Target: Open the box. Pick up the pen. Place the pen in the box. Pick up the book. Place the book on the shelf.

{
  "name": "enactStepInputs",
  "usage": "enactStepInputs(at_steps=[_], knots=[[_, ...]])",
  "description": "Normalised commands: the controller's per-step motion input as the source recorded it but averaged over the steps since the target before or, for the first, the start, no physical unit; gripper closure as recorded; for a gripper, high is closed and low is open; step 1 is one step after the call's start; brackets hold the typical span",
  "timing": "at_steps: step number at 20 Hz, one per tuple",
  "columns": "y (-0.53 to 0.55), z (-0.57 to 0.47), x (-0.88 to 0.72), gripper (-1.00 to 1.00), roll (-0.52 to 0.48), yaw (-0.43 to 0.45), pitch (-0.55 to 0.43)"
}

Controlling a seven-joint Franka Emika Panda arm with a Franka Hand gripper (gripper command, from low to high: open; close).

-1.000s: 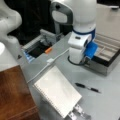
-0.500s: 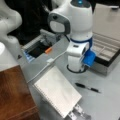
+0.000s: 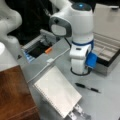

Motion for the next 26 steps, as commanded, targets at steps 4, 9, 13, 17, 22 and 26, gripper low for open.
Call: enactStepInputs(at_steps=[4, 9, 13, 17, 22, 26], knots=[[-0.20, -0.09, 0.06, -1.00, -0.049, 0.522, 0.017], [-0.22, -0.08, 0.11, -1.00, 0.030, 0.478, 0.006], [-0.19, -0.13, 0.15, -1.00, 0.057, 0.323, -0.023], [-0.04, -0.12, 0.15, -1.00, 0.099, 0.155, -0.015], [0.07, -0.08, 0.19, -1.00, 0.168, -0.048, -0.019], [0.10, -0.03, 0.23, -1.00, 0.234, -0.179, 0.003]])
